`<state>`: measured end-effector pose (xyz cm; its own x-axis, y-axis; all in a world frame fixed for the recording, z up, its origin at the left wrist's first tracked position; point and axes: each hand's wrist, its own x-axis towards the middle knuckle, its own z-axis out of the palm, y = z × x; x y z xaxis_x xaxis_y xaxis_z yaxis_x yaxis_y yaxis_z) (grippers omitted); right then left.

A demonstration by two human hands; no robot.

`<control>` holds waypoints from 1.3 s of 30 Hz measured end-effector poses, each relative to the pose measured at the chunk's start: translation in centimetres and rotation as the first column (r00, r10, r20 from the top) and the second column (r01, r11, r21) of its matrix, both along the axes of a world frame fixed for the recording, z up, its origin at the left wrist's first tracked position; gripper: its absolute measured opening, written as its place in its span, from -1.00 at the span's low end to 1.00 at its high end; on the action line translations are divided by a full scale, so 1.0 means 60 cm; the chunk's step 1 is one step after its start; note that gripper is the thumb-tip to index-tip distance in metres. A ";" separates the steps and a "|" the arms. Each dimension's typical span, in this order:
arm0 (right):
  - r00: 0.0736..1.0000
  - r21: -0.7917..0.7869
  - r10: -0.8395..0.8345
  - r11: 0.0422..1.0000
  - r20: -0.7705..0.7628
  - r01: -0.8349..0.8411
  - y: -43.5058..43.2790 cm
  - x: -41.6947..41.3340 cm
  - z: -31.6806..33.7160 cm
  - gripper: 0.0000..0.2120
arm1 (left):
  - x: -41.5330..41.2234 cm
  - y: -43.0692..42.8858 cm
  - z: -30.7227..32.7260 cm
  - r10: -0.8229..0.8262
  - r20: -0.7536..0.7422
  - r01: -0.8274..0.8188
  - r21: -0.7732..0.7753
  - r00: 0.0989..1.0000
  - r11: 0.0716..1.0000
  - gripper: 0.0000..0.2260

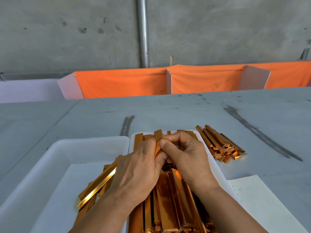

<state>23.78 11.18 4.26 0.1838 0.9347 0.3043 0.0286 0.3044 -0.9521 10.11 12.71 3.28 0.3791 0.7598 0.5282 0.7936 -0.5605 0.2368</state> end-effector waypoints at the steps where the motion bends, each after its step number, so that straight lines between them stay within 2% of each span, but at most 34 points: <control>1: 1.000 0.005 -0.007 1.000 0.000 0.007 0.000 0.001 0.000 -0.91 | 0.000 -0.002 0.001 -0.015 0.004 0.015 0.000 1.000 1.000 -0.47; 7: 1.000 0.021 -0.002 1.000 -0.017 0.002 0.001 0.006 -0.002 -0.91 | 0.000 -0.001 0.004 -0.030 0.054 0.029 0.006 0.998 1.000 -0.40; 10: 0.992 0.017 0.065 0.998 -0.112 -0.064 0.000 0.008 0.003 -0.95 | 0.000 0.000 0.006 -0.021 0.090 0.022 -0.007 0.996 1.000 -0.50; 13: 0.980 0.005 0.095 0.995 -0.174 -0.095 0.000 0.012 0.006 -0.87 | -0.001 0.000 0.006 -0.009 0.109 0.010 -0.006 0.994 1.000 -0.60; 22: 0.934 -0.029 0.160 0.983 -0.319 -0.179 0.000 0.015 0.015 -0.96 | -0.004 -0.004 0.009 -0.053 0.150 0.053 0.003 0.987 0.999 -0.59; 24: 0.925 -0.041 0.178 0.978 -0.335 -0.203 -0.002 0.016 0.016 -0.93 | -0.003 -0.005 0.011 -0.060 0.174 0.059 0.016 0.983 0.998 -0.61; 30: 0.942 -0.020 0.206 0.976 -0.263 -0.219 -0.002 0.020 0.014 -0.82 | -0.004 -0.004 0.011 -0.067 0.206 0.061 0.036 0.976 0.997 -0.60; 35: 0.971 0.024 0.134 0.991 -0.200 -0.132 0.000 0.017 0.009 -0.95 | -0.002 -0.005 0.012 -0.068 0.193 0.060 0.046 0.979 0.997 -0.59; 39: 0.973 0.044 0.119 0.993 -0.198 -0.112 0.000 0.015 0.008 -0.92 | -0.002 -0.004 0.009 -0.061 0.208 0.053 0.043 0.976 0.998 -0.59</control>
